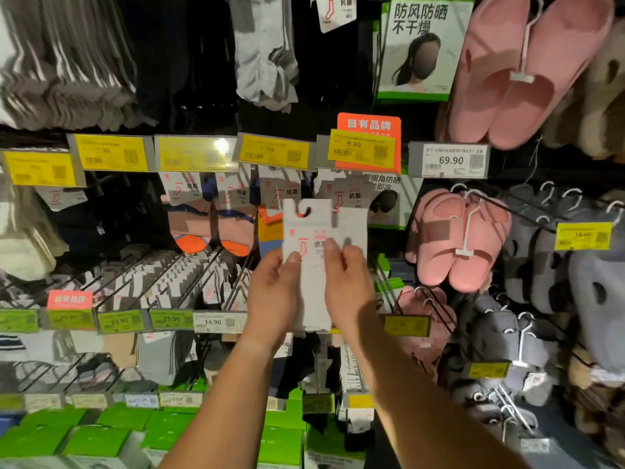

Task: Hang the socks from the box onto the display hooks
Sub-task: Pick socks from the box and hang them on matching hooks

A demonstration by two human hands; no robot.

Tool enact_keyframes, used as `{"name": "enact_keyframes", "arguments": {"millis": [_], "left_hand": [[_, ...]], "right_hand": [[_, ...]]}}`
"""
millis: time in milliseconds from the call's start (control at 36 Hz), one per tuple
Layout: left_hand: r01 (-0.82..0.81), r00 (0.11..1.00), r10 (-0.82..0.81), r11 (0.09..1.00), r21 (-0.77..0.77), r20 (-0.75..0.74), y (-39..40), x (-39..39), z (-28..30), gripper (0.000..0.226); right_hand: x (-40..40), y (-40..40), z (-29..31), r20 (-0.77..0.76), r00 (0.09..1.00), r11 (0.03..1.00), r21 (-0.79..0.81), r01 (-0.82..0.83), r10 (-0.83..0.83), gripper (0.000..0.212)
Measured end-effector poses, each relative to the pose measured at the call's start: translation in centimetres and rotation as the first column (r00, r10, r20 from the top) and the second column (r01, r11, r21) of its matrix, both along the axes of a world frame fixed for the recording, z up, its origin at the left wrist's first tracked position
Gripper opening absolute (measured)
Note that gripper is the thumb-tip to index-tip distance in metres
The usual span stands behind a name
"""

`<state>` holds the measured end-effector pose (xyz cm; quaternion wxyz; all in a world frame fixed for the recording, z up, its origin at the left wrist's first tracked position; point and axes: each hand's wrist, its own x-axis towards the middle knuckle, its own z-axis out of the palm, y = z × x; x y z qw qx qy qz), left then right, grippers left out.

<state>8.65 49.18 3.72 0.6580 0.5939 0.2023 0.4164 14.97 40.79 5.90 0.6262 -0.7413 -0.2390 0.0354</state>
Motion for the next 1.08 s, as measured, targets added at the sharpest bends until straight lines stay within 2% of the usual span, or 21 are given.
{"name": "enact_keyframes", "arguments": {"millis": [56,111,194,306,472,611,667,722,778,833,917,1083], "left_hand": [[0.053,0.998,-0.051,0.997,0.063,-0.032,-1.2,0.6,0.2,0.020],[0.049,0.997,-0.040,0.989,0.140,-0.062,-2.0,1.2,0.6,0.022],[0.067,0.995,-0.047,0.969,0.238,-0.088,-2.7,1.8,1.5,0.019],[0.082,0.997,-0.080,0.981,0.176,-0.022,-2.9,2.9,3.2,0.015],[0.072,0.995,-0.083,0.985,0.157,0.063,-2.7,4.1,5.5,0.020],[0.087,0.995,-0.093,0.988,0.128,0.037,-2.2,4.6,5.3,0.037],[0.072,0.996,-0.079,0.988,0.136,0.047,-2.4,4.5,5.2,0.035],[0.076,0.995,-0.083,0.987,0.144,0.047,-2.4,4.7,5.0,0.030],[0.069,0.997,-0.075,0.987,0.144,0.036,-2.1,5.0,5.1,0.036],[0.073,0.997,-0.074,0.987,0.141,-0.001,-1.5,5.4,4.9,0.046],[0.045,0.998,-0.037,0.986,0.162,-0.052,-1.1,6.1,4.3,0.025],[-0.038,0.971,0.085,0.978,0.206,-0.225,-0.1,8.3,5.1,0.033]], "right_hand": [[-0.7,0.0,-1.0,-0.014,0.999,0.996,0.081,0.030,-0.029,0.038],[-0.4,-0.3,-1.1,-0.025,0.996,0.983,0.160,0.091,-0.088,0.033],[0.8,-1.0,-0.4,-0.012,0.996,0.979,0.185,0.088,-0.088,0.026],[2.3,-1.2,1.6,0.007,0.998,0.980,0.193,0.057,-0.059,0.017],[3.9,-0.6,4.1,0.044,0.998,0.984,0.175,0.025,-0.033,0.019],[4.4,-0.3,3.8,-0.010,0.999,0.982,0.183,0.050,-0.049,0.019],[4.5,-0.3,3.4,-0.059,0.997,0.977,0.203,0.061,-0.050,0.015],[4.5,-0.2,3.3,-0.075,0.996,0.976,0.208,0.065,-0.050,0.021],[4.7,0.0,3.5,-0.077,0.995,0.981,0.179,0.071,-0.058,0.037],[4.9,0.1,3.6,-0.086,0.995,0.986,0.152,0.064,-0.051,0.041],[5.6,0.7,3.2,-0.085,0.995,0.993,0.096,0.069,-0.061,0.041],[7.3,2.5,4.4,-0.098,0.988,0.989,-0.101,0.106,-0.116,0.049]]}}
